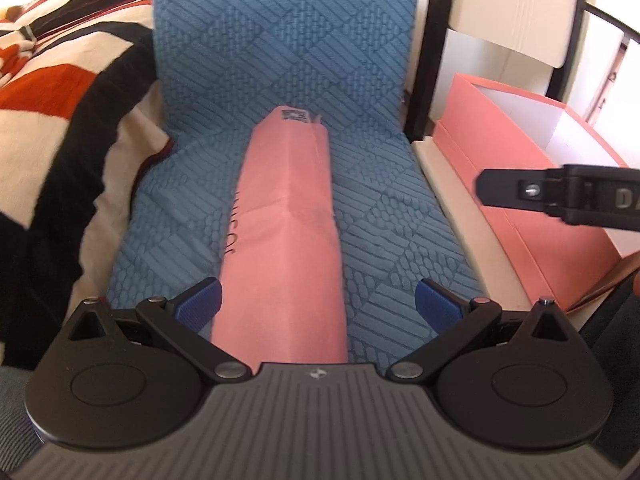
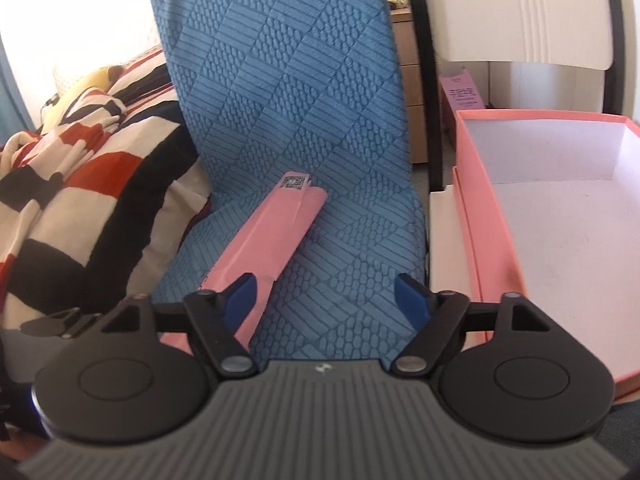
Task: Organize objects
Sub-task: 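Move the left gripper toward the end of the rolled pink paper bag, then close the left gripper on the end of the pink bag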
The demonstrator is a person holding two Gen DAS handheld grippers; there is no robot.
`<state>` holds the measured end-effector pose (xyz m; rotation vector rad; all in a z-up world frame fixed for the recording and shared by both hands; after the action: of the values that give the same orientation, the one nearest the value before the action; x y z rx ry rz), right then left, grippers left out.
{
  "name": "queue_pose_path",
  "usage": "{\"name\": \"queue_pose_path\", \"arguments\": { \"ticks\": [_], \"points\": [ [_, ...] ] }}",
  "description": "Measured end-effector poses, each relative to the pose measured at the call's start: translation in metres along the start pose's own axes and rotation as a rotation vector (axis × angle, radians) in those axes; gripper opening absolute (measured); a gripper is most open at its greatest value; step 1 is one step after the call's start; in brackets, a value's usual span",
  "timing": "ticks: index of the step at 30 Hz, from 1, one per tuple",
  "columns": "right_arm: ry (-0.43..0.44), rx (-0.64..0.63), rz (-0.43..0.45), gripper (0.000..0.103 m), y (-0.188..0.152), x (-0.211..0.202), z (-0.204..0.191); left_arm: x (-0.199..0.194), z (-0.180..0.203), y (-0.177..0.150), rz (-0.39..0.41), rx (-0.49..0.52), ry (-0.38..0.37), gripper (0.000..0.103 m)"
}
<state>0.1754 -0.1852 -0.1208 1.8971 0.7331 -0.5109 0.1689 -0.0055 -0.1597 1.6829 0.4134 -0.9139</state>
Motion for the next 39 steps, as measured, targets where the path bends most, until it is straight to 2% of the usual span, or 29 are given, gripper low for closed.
{"name": "queue_pose_path", "arguments": {
  "ticks": [3, 5, 11, 14, 17, 22, 25, 31, 35, 38, 39],
  "points": [
    [0.013, -0.02, 0.032, 0.069, -0.003, 0.004, -0.005, 0.003, 0.003, 0.003, 0.016, 0.015, -0.017, 0.103],
    [0.023, -0.036, 0.043, 0.066, -0.003, 0.006, -0.009, 0.003, 0.006, 0.004, 0.025, 0.035, -0.012, 0.098],
    [0.035, -0.004, 0.004, 0.051, -0.008, 0.016, -0.004, 0.02, 0.017, 0.0, -0.026, 0.117, -0.001, 0.085],
    [0.023, 0.003, -0.006, 0.048, -0.008, 0.021, 0.0, 0.029, 0.028, -0.001, -0.048, 0.21, 0.041, 0.084],
    [0.015, 0.016, -0.026, 0.048, -0.009, 0.027, 0.004, 0.042, 0.039, -0.006, -0.093, 0.322, 0.122, 0.084],
    [0.003, 0.031, -0.037, 0.048, -0.01, 0.035, 0.007, 0.055, 0.042, -0.017, -0.159, 0.405, 0.223, 0.083],
    [0.011, 0.041, -0.045, 0.049, -0.011, 0.039, 0.007, 0.052, 0.035, -0.017, -0.151, 0.376, 0.241, 0.077],
    [0.03, 0.073, -0.065, 0.049, -0.015, 0.047, 0.007, 0.033, 0.007, -0.007, -0.077, 0.183, 0.204, 0.059],
    [0.037, 0.12, -0.097, 0.051, -0.019, 0.054, 0.009, 0.015, -0.012, 0.0, 0.005, 0.021, 0.12, 0.048],
    [0.068, 0.172, -0.136, 0.051, -0.023, 0.061, 0.011, 0.011, -0.028, -0.001, 0.022, -0.087, 0.081, 0.037],
    [0.083, 0.19, -0.151, 0.051, -0.025, 0.063, 0.01, 0.009, -0.034, -0.002, 0.036, -0.147, 0.043, 0.036]
  ]
}}
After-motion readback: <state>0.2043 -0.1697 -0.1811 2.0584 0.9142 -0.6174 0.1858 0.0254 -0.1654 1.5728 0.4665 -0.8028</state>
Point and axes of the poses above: each gripper's, at about its wrist camera, not at the fingertips, and x roughly the way its jaws point, z to its right, y to its top, the point moved 5 cm from there along x, roughly the way its jaws point, and after that the axes turned 14 degrees about x, right-handed, at the moved point
